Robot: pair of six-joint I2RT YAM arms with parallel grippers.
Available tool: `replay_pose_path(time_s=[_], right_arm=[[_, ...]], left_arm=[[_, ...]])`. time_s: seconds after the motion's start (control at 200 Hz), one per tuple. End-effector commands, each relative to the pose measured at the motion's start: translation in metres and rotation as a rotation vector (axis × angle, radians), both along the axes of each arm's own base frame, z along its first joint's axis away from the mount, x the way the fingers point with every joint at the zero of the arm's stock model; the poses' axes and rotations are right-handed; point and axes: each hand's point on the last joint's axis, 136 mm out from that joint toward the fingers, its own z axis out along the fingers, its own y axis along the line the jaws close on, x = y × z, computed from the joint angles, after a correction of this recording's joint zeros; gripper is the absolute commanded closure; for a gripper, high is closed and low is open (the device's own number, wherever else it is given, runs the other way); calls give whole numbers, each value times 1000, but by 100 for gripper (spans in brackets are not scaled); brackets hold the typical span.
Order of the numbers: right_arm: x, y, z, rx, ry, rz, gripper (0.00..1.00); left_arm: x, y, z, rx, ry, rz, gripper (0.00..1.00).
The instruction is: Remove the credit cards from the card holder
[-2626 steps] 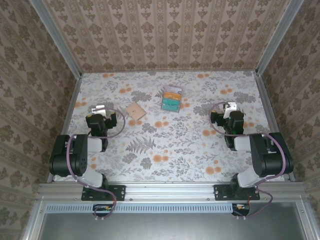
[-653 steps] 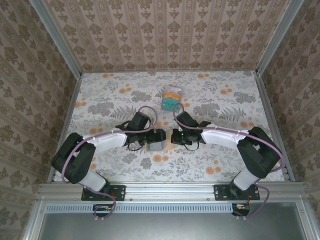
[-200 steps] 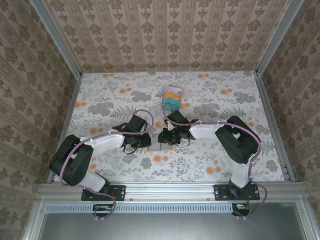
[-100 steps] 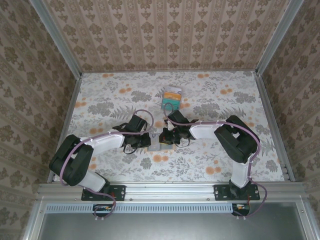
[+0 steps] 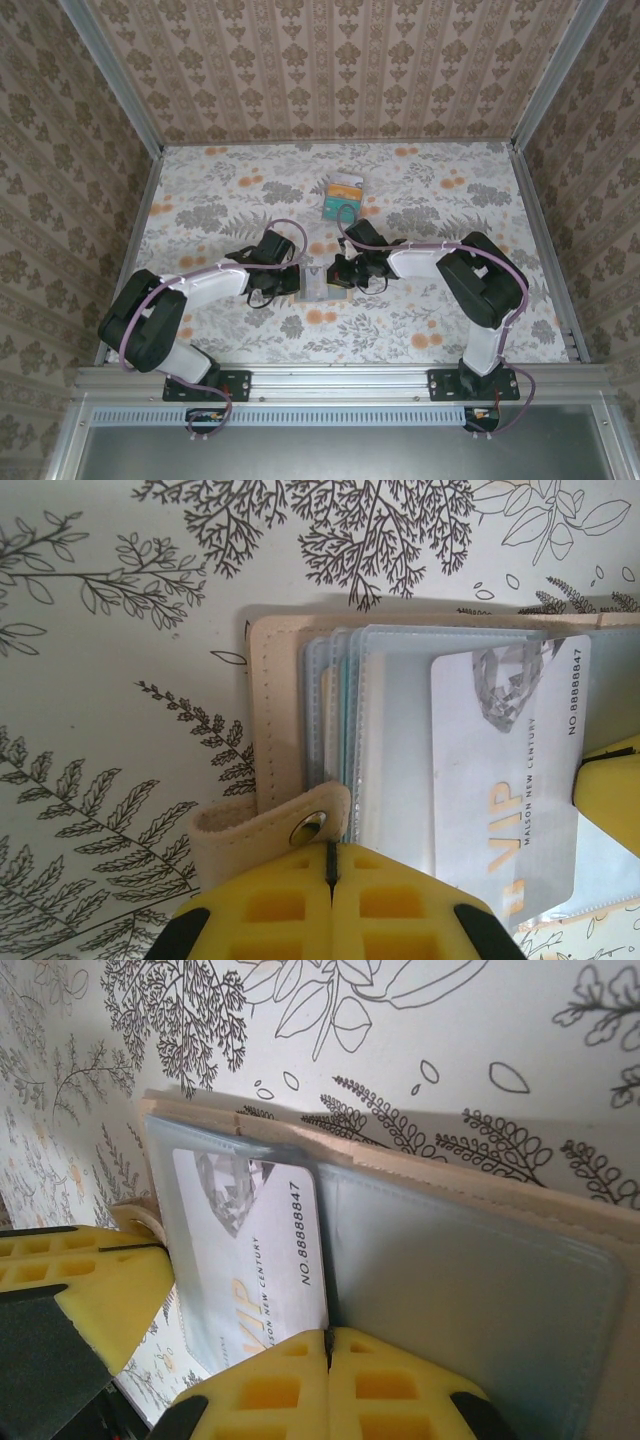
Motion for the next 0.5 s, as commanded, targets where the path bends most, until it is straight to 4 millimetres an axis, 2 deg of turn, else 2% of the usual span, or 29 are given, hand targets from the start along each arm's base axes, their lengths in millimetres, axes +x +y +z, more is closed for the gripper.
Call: replay_pose_path(time_s=[0.0, 0.06, 0.15, 0.38, 0.495], right_arm=[[-4, -1, 2, 6, 1, 13, 91], [-4, 2, 1, 16, 2, 14, 77], [-5, 5, 0, 30, 3, 17, 71], [-5, 9, -6, 37, 12, 22, 73], [-5, 9, -7, 39, 15, 23, 80]], left_arm=[[-17, 19, -22, 87, 84, 22, 100], [-17, 18, -22, 84, 85, 20, 100], [-17, 17, -23, 82, 89, 17, 100], [-18, 15, -24, 77, 99, 11, 100], [-18, 16, -23, 78, 95, 12, 100]])
